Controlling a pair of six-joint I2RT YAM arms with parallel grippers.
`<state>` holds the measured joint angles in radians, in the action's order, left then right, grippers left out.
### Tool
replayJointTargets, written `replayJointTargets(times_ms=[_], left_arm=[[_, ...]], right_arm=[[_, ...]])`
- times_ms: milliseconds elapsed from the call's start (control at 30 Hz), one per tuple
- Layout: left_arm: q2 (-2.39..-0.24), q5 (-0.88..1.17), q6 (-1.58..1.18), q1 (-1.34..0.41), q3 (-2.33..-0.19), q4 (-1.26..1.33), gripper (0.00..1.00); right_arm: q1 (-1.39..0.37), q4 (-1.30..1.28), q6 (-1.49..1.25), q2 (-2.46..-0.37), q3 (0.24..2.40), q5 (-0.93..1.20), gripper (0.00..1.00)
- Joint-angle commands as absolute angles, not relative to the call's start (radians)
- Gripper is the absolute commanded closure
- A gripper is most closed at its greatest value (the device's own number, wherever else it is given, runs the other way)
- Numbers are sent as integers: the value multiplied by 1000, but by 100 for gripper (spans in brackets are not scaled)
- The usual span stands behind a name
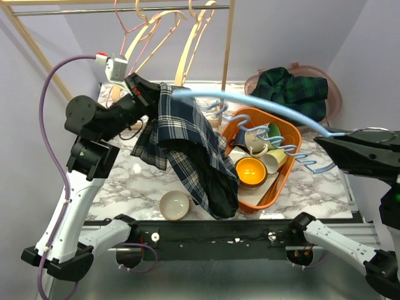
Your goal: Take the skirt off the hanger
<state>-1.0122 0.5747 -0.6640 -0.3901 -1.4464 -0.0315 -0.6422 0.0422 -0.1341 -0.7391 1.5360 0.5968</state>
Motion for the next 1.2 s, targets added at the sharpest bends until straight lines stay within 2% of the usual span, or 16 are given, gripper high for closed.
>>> replayJointTargets(times_ms=[0,67,267,433,600,700,900,1033,1167], left_arm=[[-1042,474,-583,-462,-1502,-51,100],[-1049,480,-562,-477,-1514,-57,100],[-1028,469,-506,-515,-1483,-29,100],[-1037,486,-505,-517,-1515,-15,100],[-1039,437,-440,-517,-1581,-104,100],[-1011,352,-359,-517,-1611,-184,100],[-944,207,-154,-517,-1684,-445,100],[-891,213,-98,-517,-1667,-524,100],[-842,279,-78,-517,-1640,-554,100]], right_arm=[[-644,-58,-80,-840,1582,863,99],[-644,-61,-100,-857,1577,908,99],[-644,81,-187,-799,1490,867,99],[-644,-29,-175,-879,1586,1053,99],[-644,-9,-209,-905,1559,1103,99],[-644,-21,-196,-887,1540,1049,99],[-644,-52,-158,-828,1548,645,99],[-644,-9,-140,-804,1528,487,99],[-644,-67,-88,-876,1595,358,99]])
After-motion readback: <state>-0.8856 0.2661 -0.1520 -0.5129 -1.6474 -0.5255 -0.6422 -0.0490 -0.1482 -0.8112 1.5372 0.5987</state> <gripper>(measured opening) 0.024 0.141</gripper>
